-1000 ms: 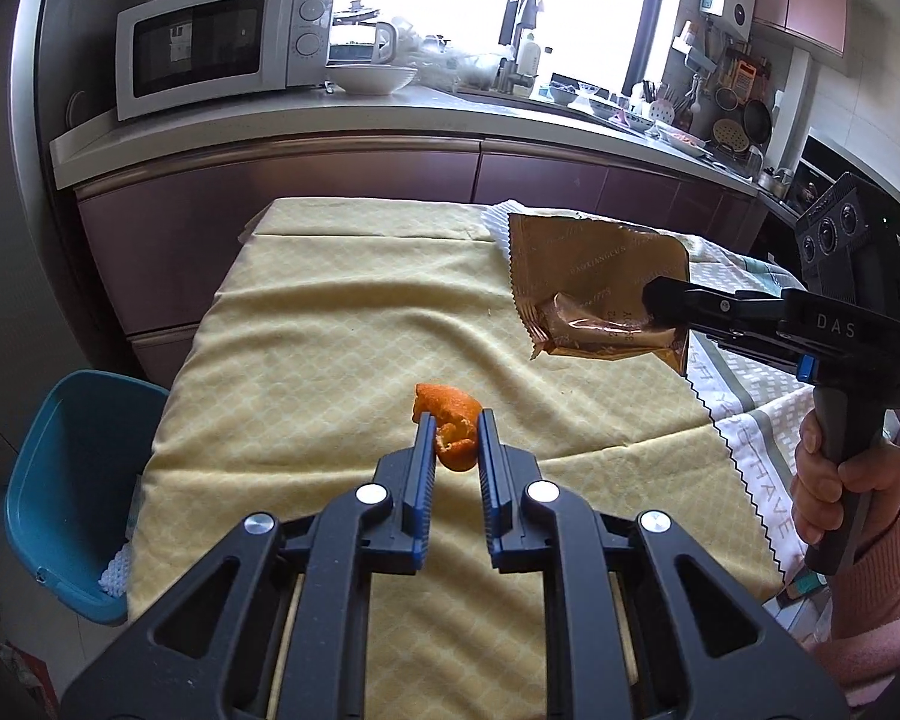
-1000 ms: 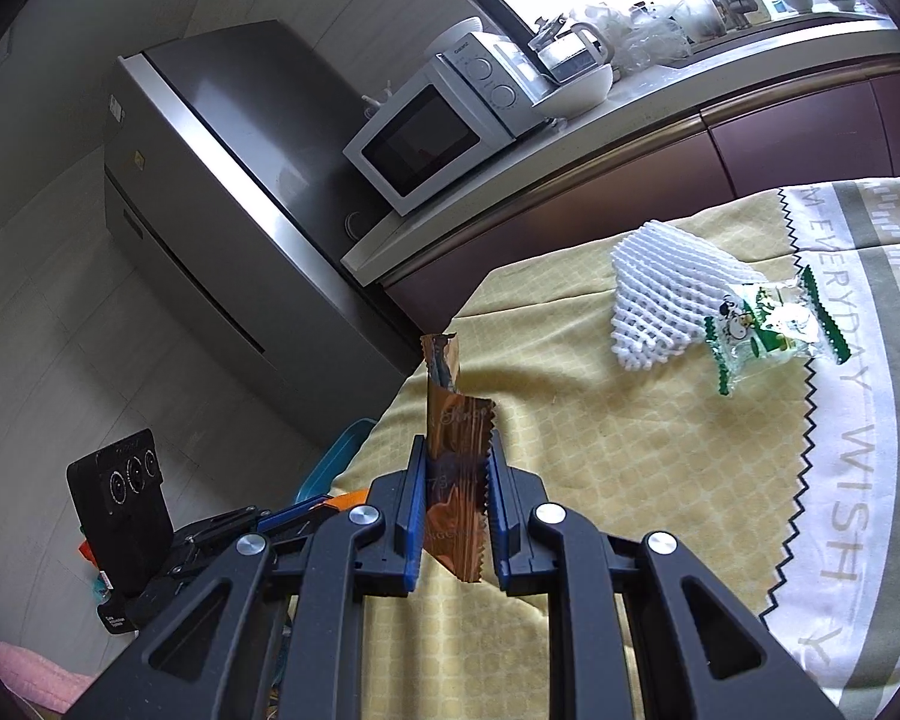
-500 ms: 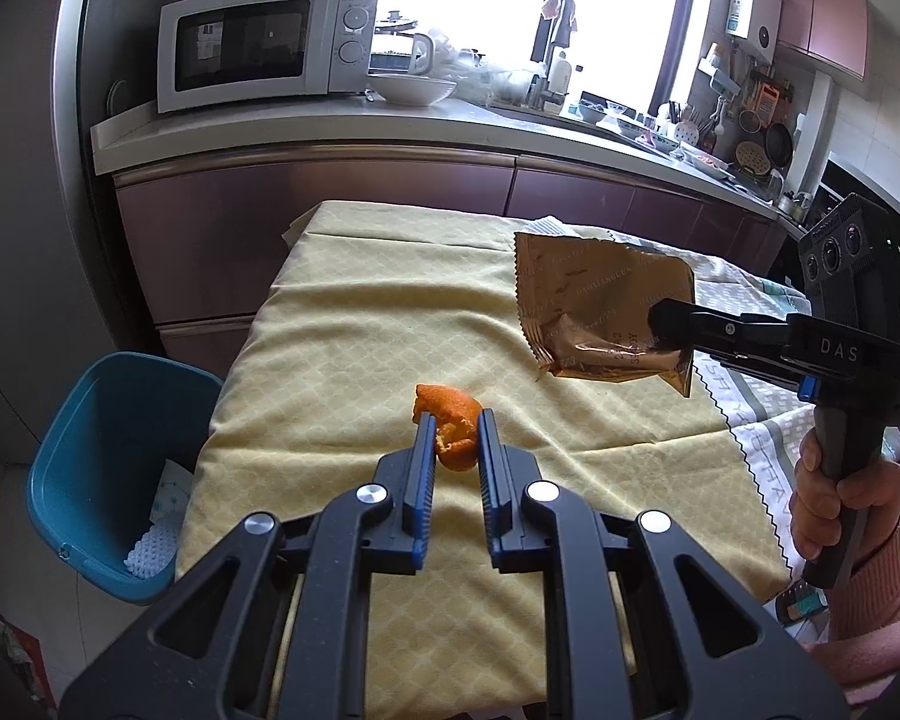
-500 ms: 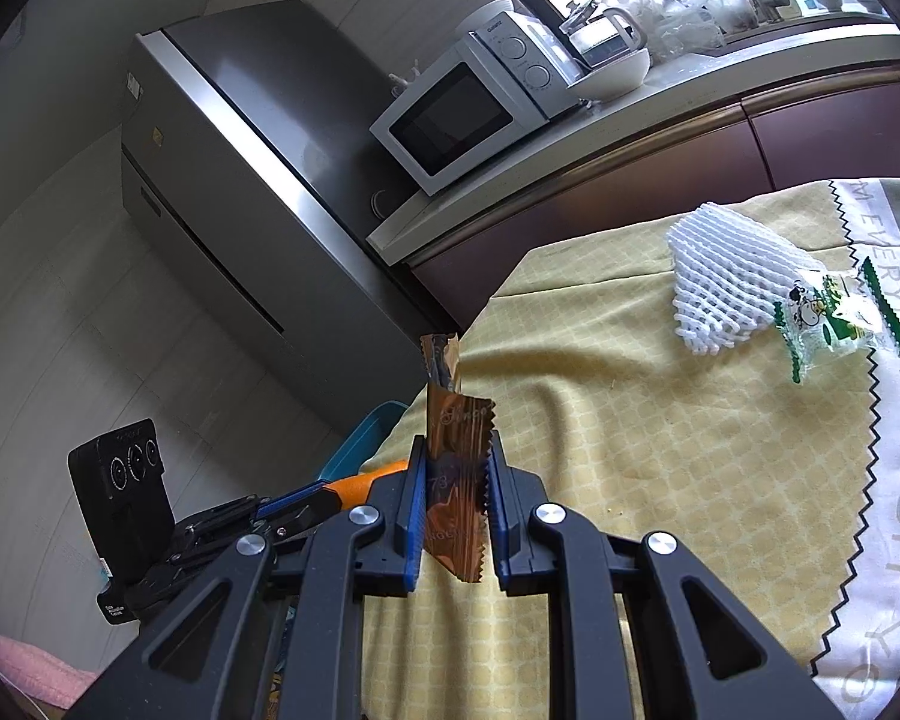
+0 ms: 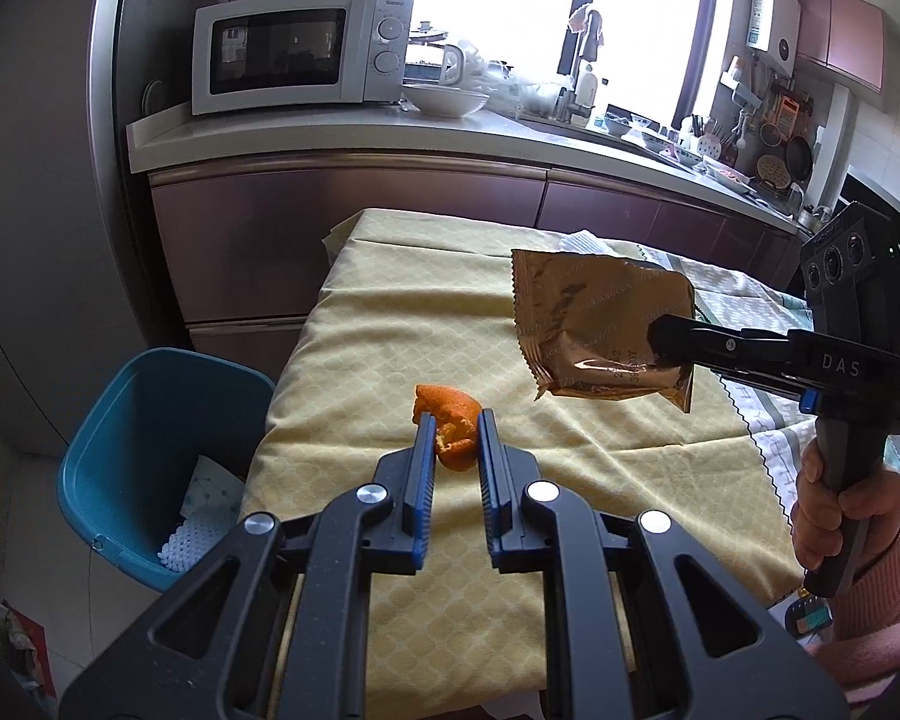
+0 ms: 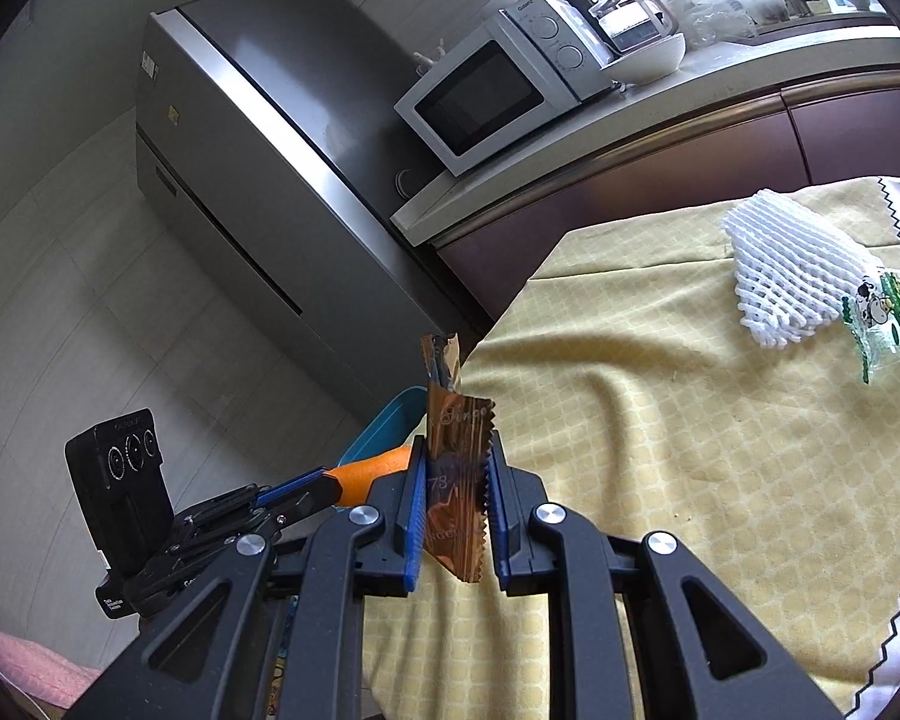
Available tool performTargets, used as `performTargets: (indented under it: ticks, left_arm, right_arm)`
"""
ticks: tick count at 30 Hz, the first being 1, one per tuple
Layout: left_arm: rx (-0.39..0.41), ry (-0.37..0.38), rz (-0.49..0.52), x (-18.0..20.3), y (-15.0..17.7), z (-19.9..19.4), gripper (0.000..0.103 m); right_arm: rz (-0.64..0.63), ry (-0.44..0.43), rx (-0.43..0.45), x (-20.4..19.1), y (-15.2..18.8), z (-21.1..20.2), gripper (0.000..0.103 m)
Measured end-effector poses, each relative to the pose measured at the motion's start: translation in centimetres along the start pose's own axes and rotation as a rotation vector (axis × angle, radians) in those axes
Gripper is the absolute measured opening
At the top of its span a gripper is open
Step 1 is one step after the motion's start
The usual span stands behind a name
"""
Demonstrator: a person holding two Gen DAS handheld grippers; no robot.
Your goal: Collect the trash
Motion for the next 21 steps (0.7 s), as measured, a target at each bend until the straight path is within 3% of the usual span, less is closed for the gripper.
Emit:
performTargets:
  ticks: [21]
  left_arm:
    - [0.012,-0.055,-0.052,-3.3,0.3,-1.1,0.014]
  right_arm:
    - [-0.028,-0.046,-0.072,-1.1,-0.2,3.6,0.017]
Point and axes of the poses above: each gripper's, at about its wrist camera, not at the fingertips, and z roughly the way its jaws point, x to its right, y to its underside, the point moved 4 cm from there along z, roughly the way its jaws point, and after that the axes turned 9 degrees about -y, right-handed, at the moved point
